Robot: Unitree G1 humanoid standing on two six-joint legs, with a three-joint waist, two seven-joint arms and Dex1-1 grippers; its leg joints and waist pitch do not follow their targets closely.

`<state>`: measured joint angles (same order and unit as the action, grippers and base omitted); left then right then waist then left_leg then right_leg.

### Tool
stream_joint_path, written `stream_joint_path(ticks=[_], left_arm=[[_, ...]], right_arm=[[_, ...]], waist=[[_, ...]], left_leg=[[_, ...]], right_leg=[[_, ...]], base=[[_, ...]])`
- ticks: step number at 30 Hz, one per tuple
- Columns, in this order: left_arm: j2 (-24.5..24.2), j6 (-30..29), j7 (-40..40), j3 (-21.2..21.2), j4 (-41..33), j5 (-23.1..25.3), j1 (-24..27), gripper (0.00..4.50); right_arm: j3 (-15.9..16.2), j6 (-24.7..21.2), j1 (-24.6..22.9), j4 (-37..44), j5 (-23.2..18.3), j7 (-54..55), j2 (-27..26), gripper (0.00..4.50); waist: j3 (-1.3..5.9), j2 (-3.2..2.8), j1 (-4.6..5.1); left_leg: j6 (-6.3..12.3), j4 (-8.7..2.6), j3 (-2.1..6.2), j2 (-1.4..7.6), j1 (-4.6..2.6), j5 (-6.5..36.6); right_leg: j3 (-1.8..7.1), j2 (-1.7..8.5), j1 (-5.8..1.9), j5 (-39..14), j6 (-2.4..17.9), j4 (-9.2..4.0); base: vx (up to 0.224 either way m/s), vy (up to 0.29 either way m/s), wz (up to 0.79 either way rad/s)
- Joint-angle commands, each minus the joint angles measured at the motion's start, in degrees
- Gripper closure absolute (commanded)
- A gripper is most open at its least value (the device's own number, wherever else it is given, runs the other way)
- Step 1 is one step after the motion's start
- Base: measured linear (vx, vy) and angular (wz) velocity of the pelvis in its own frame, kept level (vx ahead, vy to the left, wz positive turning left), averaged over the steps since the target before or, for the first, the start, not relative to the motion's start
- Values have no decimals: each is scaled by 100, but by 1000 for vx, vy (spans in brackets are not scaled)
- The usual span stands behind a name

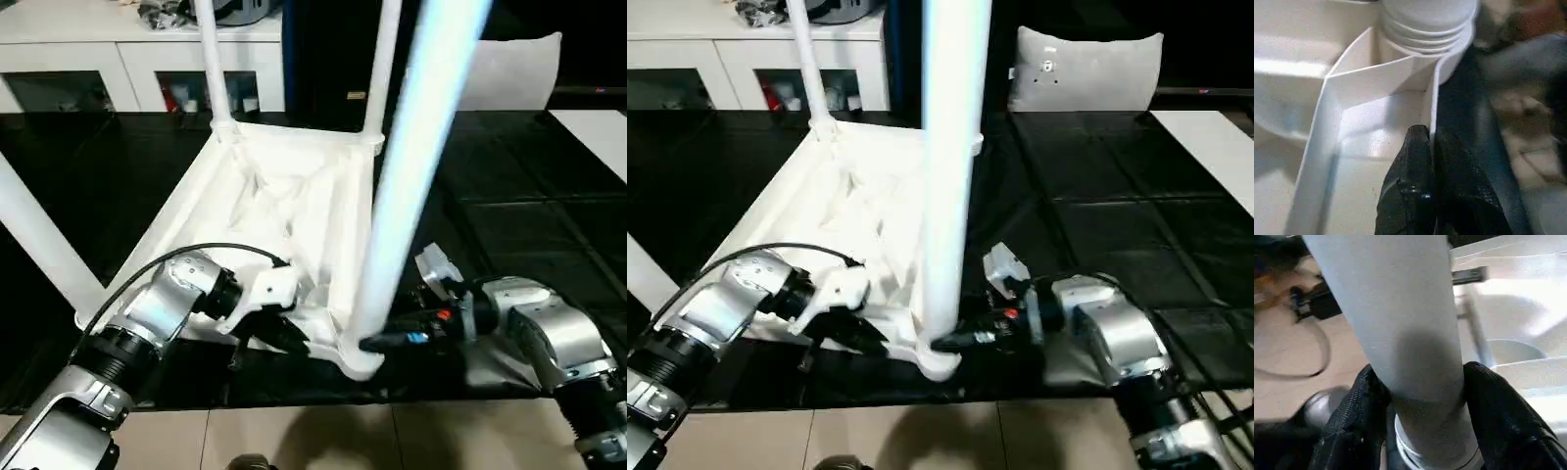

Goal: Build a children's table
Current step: Rotate leg to tighten

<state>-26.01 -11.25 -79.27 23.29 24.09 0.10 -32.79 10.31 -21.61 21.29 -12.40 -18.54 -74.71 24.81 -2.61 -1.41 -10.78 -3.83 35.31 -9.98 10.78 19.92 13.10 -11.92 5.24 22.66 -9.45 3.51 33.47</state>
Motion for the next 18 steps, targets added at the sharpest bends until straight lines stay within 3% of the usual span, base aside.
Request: stream_joint_path(ticks=[1,2,5,6,8,12,15,16,17,18], left_arm=[[535,-316,581,-80,-189,-174,-112,450],[688,-508,855,-162,-202,-182,-129,450],[1210,-874,1725,-413,-112,-159,-247,450],[1399,-973,2016,-488,-59,-146,-300,450],[1650,-1039,2437,-583,38,-104,-382,450],[2152,-1036,3257,-750,175,47,-506,450],[2314,-1056,3421,-715,57,125,-447,450],[2337,-1066,3471,-706,32,146,-433,450],[2336,-1071,3470,-686,6,155,-409,450],[2336,-1083,3487,-679,-6,155,-391,450]], right_arm=[[-76,-49,103,-183,165,1131,-460,243],[-135,20,130,-275,228,1469,-638,245],[-207,70,227,-495,471,2368,-1064,250],[-247,68,275,-578,550,2716,-1230,250],[-316,59,337,-663,652,3229,-1463,252],[-582,75,481,-930,941,4410,-2035,253],[-684,218,483,-945,887,4577,-2206,253],[-701,254,481,-942,899,4608,-2232,198],[-736,291,475,-933,909,4662,-2238,184],[-781,304,469,-913,892,4707,-2250,184]], waist=[[370,50,69],[363,65,136],[362,54,345],[370,67,377],[379,66,529],[410,71,577],[458,42,541],[465,48,533],[462,45,512],[445,7,503]], left_leg=[[121,-398,122,300,-43,615],[83,-394,123,267,-23,694],[97,-417,189,341,28,856],[80,-411,188,346,-4,900],[176,-399,175,274,35,735],[278,-391,165,266,51,395],[493,-380,182,315,86,-115],[543,-373,183,327,90,-195],[625,-368,178,339,80,-294],[669,-363,165,327,84,-271]], right_leg=[[411,539,-311,-2653,-375,-641],[363,535,-341,-2807,-475,-680],[316,526,-390,-2696,-561,-704],[318,541,-380,-2702,-544,-716],[360,558,-397,-2493,-379,-689],[403,554,-397,-2171,-198,-616],[469,556,-402,-1334,7,-464],[479,556,-402,-1154,64,-428],[496,563,-386,-928,188,-394],[503,561,-381,-879,271,-387]], base=[[0,0,0],[0,0,0],[0,0,0],[0,0,0],[0,0,0],[0,0,0],[0,0,0],[0,0,0],[0,0,0],[0,0,0]])
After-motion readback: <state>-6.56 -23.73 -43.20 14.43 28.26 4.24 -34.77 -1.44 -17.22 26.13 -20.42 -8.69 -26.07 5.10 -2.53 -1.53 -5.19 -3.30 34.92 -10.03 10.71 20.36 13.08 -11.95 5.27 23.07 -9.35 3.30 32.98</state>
